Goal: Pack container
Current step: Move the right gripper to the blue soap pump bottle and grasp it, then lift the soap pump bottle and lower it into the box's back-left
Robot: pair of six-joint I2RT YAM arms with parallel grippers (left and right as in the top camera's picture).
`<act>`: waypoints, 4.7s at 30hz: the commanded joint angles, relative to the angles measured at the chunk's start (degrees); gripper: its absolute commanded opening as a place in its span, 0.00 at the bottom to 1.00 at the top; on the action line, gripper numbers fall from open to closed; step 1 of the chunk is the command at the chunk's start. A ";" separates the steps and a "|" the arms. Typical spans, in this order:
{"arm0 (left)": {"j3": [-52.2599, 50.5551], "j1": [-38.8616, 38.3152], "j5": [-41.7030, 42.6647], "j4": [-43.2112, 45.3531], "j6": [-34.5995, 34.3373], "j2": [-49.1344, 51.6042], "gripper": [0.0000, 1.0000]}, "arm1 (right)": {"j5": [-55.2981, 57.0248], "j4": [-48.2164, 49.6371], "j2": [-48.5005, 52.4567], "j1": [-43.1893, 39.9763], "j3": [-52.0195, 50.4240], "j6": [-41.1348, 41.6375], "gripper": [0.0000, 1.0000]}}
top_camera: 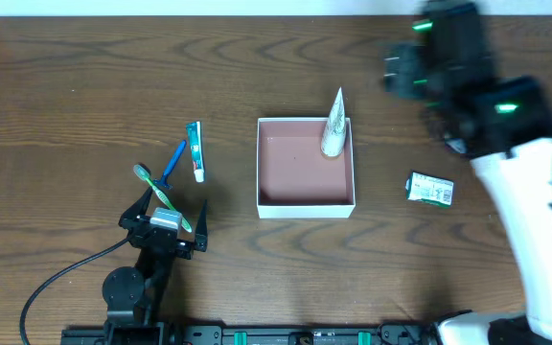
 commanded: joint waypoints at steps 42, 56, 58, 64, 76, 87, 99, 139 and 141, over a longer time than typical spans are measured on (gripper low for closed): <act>-1.09 0.24 0.59 -1.88 -0.26 -0.28 0.98 | -9.55 -3.28 26.21 -25.86 -0.81 -6.75 0.74; -1.09 0.24 0.59 -1.88 -0.26 -0.28 0.98 | -9.68 -3.10 27.10 -25.86 -0.96 -7.74 0.28; -1.09 0.24 0.59 -1.88 -0.26 -0.28 0.98 | -9.70 -3.08 27.10 -25.86 -0.96 -8.00 0.19; -1.09 0.24 0.59 -1.88 -0.26 -0.28 0.98 | -12.52 -2.64 26.77 -25.83 -0.90 -9.81 0.12; -1.09 0.24 0.59 -1.88 -0.26 -0.28 0.98 | -12.94 -1.27 16.90 -23.30 1.11 -13.09 0.12; -1.09 0.24 0.59 -1.88 -0.26 -0.28 0.98 | -17.20 6.21 -3.10 -11.80 1.25 -17.73 0.17; -1.09 0.24 0.59 -1.88 -0.26 -0.28 0.98 | -18.18 15.74 -9.14 11.96 1.25 -16.50 0.19; -1.09 0.24 0.59 -1.88 -0.28 -0.28 0.98 | -9.79 19.04 25.29 21.55 1.20 -14.03 0.13; -1.09 0.24 0.59 -1.88 -0.26 -0.28 0.98 | -9.79 19.87 26.05 21.55 1.20 -14.25 0.14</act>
